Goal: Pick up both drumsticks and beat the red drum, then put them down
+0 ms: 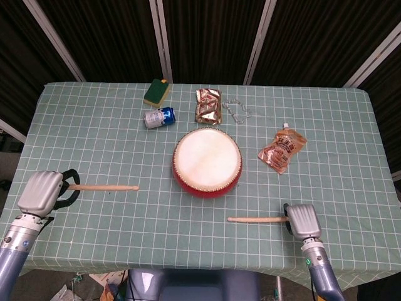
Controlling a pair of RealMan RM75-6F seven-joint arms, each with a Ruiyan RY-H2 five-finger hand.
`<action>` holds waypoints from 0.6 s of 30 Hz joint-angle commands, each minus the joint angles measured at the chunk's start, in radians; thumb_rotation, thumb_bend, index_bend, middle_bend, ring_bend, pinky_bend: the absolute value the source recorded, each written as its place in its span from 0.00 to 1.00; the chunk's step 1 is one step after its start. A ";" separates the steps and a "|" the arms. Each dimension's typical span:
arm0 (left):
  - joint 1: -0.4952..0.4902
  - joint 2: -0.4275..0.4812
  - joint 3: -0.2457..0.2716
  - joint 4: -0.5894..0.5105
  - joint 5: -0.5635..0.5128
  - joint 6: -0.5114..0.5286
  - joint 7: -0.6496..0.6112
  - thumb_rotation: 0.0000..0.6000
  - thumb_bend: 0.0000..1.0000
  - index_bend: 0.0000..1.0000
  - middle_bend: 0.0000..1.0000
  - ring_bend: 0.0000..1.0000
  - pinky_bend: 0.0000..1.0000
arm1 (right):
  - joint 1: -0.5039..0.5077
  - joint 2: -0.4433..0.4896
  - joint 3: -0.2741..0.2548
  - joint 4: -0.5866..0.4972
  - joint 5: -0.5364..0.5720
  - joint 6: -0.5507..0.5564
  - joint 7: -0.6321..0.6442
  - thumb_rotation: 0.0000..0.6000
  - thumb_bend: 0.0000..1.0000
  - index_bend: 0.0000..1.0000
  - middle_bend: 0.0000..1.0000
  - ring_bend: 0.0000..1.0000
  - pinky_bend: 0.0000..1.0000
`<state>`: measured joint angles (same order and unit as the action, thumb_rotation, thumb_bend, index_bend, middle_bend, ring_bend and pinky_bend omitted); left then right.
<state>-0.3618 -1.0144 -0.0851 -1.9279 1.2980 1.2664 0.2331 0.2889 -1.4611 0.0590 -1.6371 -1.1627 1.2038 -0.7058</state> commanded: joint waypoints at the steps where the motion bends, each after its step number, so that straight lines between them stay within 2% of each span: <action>1: 0.001 0.000 -0.001 0.000 0.001 0.000 0.000 1.00 0.51 0.77 1.00 1.00 1.00 | -0.002 0.063 0.022 -0.089 -0.043 0.039 0.047 1.00 0.63 0.92 1.00 1.00 1.00; 9: -0.001 0.000 -0.008 0.002 0.004 -0.001 -0.003 1.00 0.51 0.77 1.00 1.00 1.00 | -0.015 0.250 0.075 -0.293 -0.062 0.080 0.165 1.00 0.66 0.95 1.00 1.00 1.00; 18: -0.030 0.005 -0.050 -0.003 -0.022 -0.011 0.008 1.00 0.51 0.78 1.00 1.00 1.00 | -0.030 0.411 0.160 -0.414 0.045 0.056 0.397 1.00 0.68 0.96 1.00 1.00 1.00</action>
<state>-0.3878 -1.0107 -0.1307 -1.9292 1.2805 1.2581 0.2403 0.2642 -1.0866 0.1883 -2.0190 -1.1548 1.2707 -0.3646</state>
